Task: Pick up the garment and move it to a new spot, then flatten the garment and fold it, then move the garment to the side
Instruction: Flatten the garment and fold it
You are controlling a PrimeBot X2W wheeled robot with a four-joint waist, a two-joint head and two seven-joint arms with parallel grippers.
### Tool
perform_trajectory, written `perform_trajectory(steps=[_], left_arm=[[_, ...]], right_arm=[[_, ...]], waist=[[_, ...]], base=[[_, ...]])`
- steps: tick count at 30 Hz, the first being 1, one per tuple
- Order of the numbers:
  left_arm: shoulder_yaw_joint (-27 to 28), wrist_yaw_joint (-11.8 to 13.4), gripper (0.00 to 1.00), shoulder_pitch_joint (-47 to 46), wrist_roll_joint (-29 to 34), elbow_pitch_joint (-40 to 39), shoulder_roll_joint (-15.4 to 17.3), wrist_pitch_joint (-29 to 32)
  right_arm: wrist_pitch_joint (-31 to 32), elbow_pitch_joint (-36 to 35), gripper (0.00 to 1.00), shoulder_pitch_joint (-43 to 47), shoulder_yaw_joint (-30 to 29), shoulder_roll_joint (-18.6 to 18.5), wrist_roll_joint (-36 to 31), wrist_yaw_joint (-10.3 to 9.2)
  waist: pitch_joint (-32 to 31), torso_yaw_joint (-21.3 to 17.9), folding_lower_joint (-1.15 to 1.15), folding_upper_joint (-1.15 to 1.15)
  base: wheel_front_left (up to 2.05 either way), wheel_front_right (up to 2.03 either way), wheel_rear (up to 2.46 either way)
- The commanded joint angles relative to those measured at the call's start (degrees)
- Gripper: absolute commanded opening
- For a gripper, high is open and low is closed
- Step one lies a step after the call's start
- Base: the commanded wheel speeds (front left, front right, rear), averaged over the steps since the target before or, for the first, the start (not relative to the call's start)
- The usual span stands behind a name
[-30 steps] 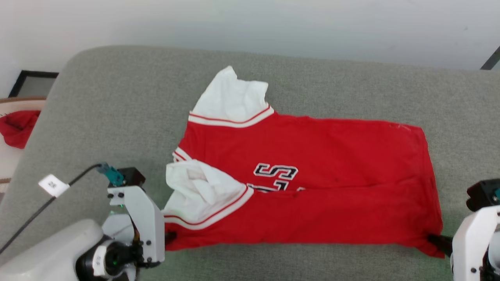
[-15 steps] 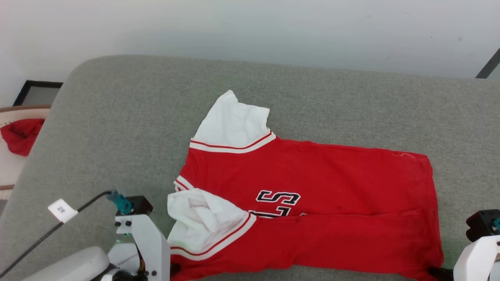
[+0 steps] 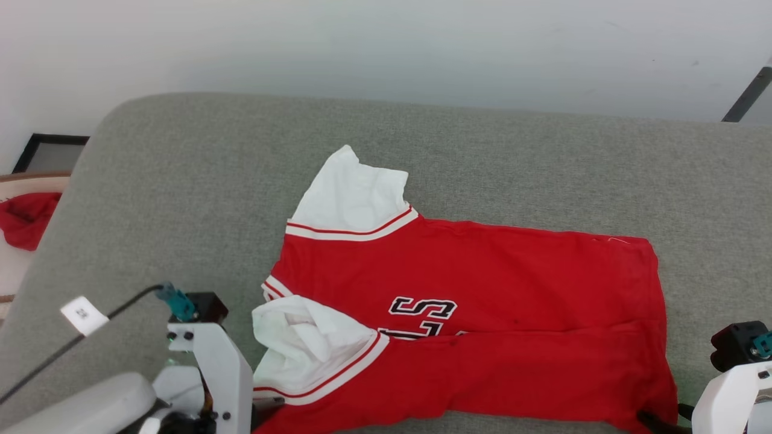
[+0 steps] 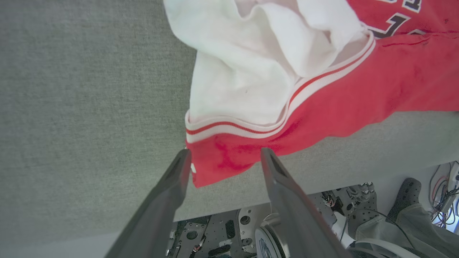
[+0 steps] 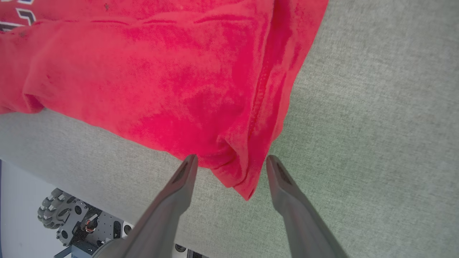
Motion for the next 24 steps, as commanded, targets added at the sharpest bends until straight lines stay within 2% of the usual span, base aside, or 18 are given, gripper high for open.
perform_trajectory(steps=[1, 11, 17, 24], left_arm=[[0.5, 0.4, 1.0, -1.0, 0.1, -0.8, 0.8, 0.2], [4.4, -0.3, 1.0, -7.4, 4.3, -2.7, 4.0, -2.0], [6.9, -4.9, 1.0, -14.3, 9.4, 1.6, 2.0, -5.3], [7.8, -11.1, 1.0, -22.7, 14.4, 12.3, -2.5, -7.0]], right_arm=[[-0.6, -0.3, 1.0, -0.4, 0.2, 0.0, 0.4, -0.06], [-6.9, -4.1, 1.0, -2.2, 0.5, 0.2, -0.1, -0.06], [-18.2, -6.0, 1.0, -5.8, 3.3, 0.3, -1.6, -0.06], [-33.4, -6.6, 1.0, -11.3, 6.9, -1.2, -4.9, -0.06]], waist=[[-0.2, -0.3, 0.0, 0.0], [0.2, -2.7, 0.0, 0.0], [2.2, -5.3, 0.0, 0.0], [5.5, -8.9, 0.0, 0.0]], base=[[0.0, 0.0, 0.0], [0.0, 0.0, 0.0], [0.0, 0.0, 0.0], [0.0, 0.0, 0.0]])
